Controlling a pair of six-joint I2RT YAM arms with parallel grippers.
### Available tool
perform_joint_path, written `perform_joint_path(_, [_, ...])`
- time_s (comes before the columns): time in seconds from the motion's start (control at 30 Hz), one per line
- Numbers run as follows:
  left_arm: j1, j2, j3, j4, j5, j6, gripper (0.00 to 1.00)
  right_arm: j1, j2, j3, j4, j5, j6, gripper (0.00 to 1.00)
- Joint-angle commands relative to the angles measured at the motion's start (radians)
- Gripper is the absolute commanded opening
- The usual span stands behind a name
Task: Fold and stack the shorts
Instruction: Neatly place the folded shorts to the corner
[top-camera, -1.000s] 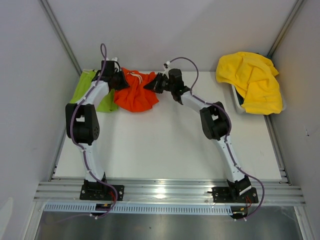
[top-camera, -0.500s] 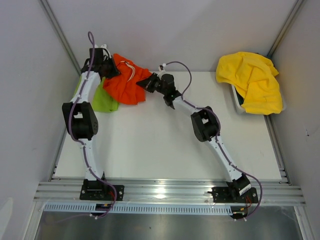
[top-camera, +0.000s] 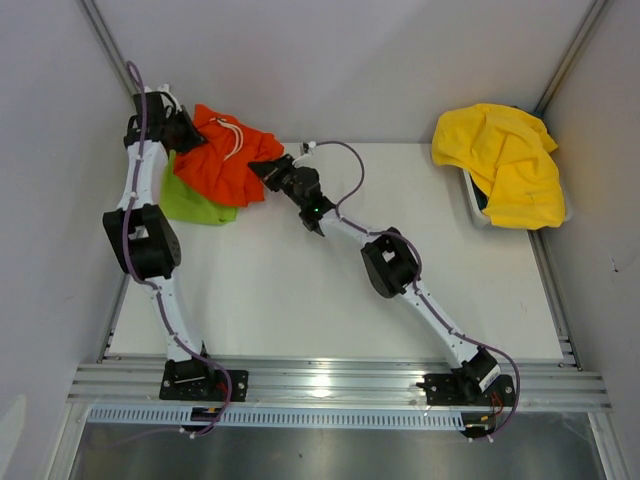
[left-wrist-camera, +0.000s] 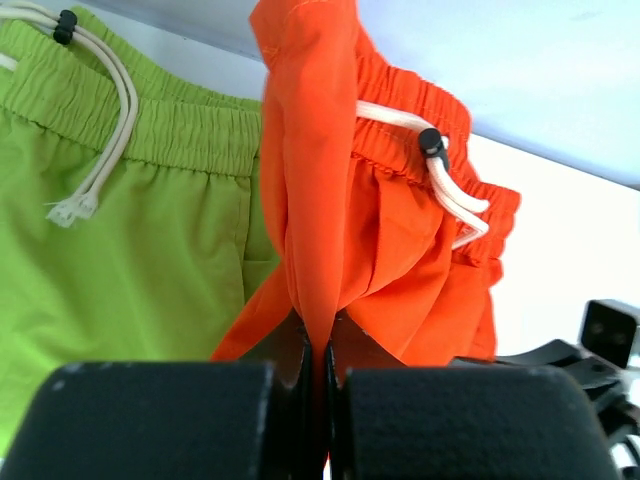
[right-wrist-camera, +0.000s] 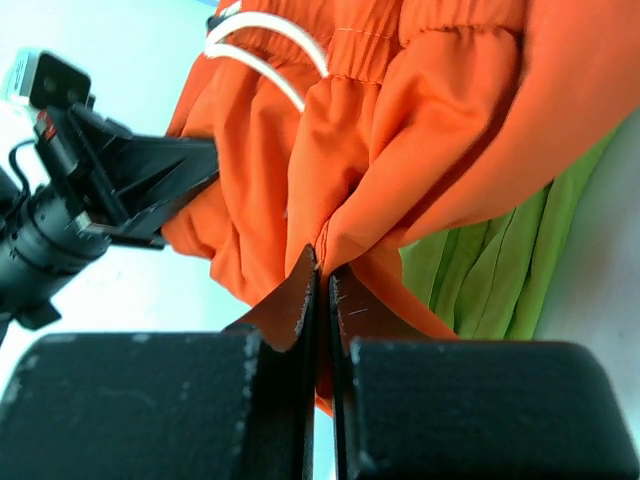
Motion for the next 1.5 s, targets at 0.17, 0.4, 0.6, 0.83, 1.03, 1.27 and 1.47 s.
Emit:
perform_joint_path(0.17, [0.056, -0.06, -0.077, 0.094, 0.082, -0.002, 0.0, 0.08, 0.054, 0.098, 0.155, 0.358, 0.072, 0.0])
perform_joint_path(0.4, [0.072, -0.029, -0.069, 0.134, 0.135, -0.018, 0.0, 0.092, 0.082, 0.157, 0.118, 0.422, 0.1, 0.0])
perform_joint_path(0.6, [0.088, -0.009, -0.023, 0.115, 0.141, -0.01, 0.0, 0.106, 0.085, 0.172, 0.102, 0.481, 0.104, 0.0])
perform_joint_path(0.83, [0.126, -0.023, -0.019, 0.15, 0.168, -0.028, 0.0, 0.112, 0.093, 0.209, 0.081, 0.522, 0.123, 0.0])
perform_joint_path(1.03, [0.169, -0.023, -0.046, 0.218, 0.175, -0.048, 0.0, 0.131, 0.094, 0.221, 0.055, 0.584, 0.144, 0.07])
perform_joint_path(1.27, [0.257, 0.161, 0.039, 0.329, 0.268, -0.128, 0.0, 0.082, 0.056, 0.081, 0.078, 0.467, 0.184, 1.0])
perform_joint_path(1.47, [0.281, 0.288, 0.109, 0.241, 0.294, -0.122, 0.13, 0.057, -0.097, -0.178, 0.204, 0.377, 0.108, 0.99])
